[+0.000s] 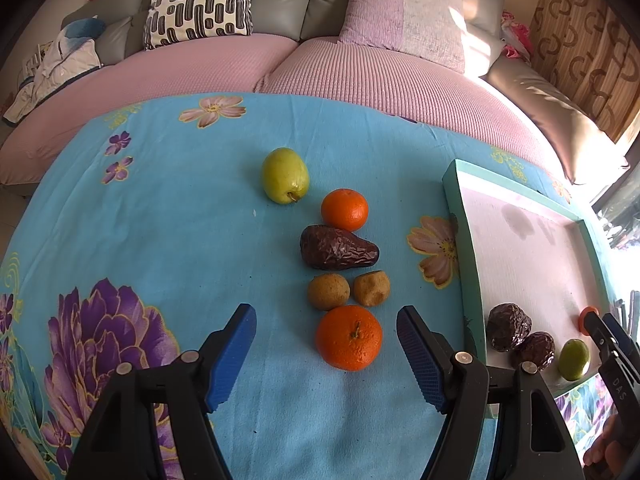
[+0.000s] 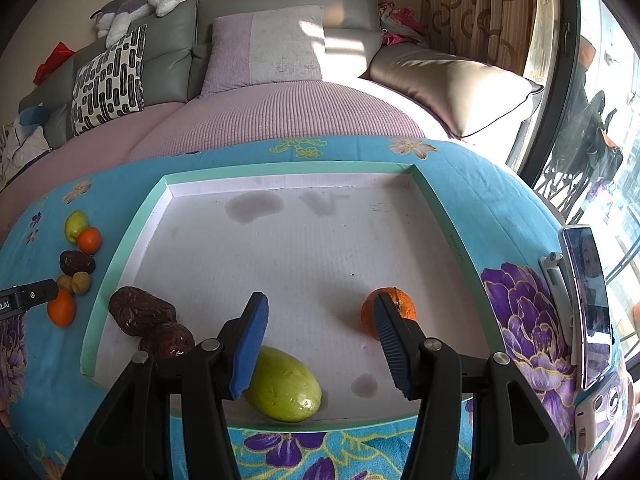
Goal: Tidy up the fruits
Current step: 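Open both tools to release the date and pear in the tray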
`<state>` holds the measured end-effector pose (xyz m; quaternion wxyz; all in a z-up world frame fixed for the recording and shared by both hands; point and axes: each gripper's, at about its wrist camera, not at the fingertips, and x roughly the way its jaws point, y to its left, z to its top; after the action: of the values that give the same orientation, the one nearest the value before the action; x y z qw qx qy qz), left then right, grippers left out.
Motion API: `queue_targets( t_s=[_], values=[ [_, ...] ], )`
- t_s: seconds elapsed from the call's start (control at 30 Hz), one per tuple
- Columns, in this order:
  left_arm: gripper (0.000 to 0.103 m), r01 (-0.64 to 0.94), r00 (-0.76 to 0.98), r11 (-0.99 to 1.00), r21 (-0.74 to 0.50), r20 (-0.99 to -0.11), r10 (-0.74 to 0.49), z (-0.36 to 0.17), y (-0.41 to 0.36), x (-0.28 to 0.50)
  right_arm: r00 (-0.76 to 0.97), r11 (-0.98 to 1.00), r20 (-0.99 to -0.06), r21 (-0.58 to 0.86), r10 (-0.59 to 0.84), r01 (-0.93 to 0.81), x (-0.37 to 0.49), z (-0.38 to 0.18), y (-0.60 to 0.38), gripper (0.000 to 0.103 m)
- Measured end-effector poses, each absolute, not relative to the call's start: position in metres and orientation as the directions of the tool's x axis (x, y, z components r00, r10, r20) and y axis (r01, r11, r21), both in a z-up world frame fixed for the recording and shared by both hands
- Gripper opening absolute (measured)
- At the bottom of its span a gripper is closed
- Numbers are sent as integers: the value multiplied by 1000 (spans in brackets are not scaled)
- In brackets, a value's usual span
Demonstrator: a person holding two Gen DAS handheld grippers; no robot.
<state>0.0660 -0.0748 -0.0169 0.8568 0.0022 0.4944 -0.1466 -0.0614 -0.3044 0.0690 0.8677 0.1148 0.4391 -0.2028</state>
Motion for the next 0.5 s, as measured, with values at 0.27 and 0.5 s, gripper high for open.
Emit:
queue_targets(
  t_s=[0.27,0.5],
  values=[
    [80,249,477,959,-137,-844,-245,-16,-74,65,530,892,-809,17,-252,451,-61,68,-305,62],
    [103,230,527,967,-111,-821,-220,-11,-68,65,523,890,-811,6,-261,455,-61,65,-307,82]
  ],
)
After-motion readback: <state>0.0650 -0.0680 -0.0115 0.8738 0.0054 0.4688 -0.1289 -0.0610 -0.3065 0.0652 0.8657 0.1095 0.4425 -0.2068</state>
